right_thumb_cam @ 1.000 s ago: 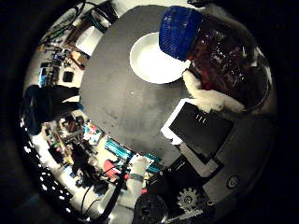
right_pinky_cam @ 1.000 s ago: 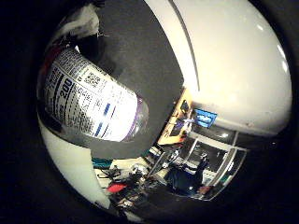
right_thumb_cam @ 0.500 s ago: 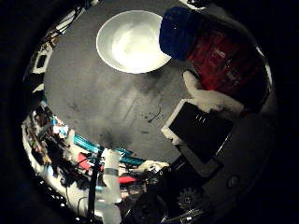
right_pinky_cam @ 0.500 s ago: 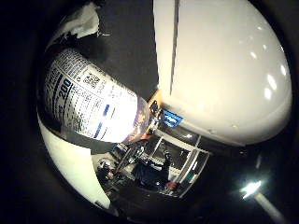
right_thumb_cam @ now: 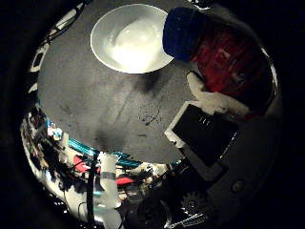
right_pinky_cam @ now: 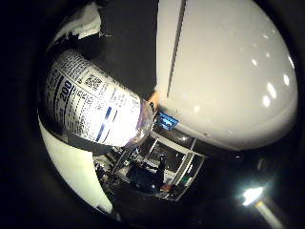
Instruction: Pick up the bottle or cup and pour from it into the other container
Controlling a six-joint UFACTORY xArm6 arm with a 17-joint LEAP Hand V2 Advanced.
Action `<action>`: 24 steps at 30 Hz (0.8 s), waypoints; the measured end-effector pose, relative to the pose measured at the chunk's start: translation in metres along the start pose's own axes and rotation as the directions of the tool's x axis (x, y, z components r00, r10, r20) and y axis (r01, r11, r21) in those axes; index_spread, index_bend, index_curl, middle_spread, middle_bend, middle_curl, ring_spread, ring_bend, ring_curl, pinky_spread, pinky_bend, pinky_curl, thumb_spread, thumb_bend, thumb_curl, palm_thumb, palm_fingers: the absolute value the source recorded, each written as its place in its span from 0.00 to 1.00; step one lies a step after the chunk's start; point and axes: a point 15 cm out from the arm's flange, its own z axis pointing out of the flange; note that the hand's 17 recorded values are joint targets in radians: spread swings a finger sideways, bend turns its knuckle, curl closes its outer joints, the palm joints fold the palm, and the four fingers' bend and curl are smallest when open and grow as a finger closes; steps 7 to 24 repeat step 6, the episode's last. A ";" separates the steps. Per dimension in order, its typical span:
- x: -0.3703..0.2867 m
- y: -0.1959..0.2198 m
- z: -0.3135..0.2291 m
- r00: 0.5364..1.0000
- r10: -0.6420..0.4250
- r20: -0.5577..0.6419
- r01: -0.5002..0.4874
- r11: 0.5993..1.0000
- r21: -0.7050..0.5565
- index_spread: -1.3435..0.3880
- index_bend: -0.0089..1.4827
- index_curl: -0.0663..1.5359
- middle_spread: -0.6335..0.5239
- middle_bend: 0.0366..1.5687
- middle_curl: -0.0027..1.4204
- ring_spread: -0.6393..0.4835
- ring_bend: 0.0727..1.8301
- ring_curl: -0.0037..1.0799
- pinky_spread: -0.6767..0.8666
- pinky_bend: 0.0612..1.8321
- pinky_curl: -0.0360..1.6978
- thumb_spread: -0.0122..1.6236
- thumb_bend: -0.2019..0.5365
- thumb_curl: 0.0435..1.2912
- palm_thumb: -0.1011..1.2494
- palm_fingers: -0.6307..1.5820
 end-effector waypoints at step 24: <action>0.004 0.003 -0.002 1.000 0.009 0.001 -0.009 1.000 0.005 0.68 0.83 0.52 0.45 0.89 0.55 0.33 0.68 0.86 0.28 0.65 0.61 0.19 0.25 0.75 0.89 0.79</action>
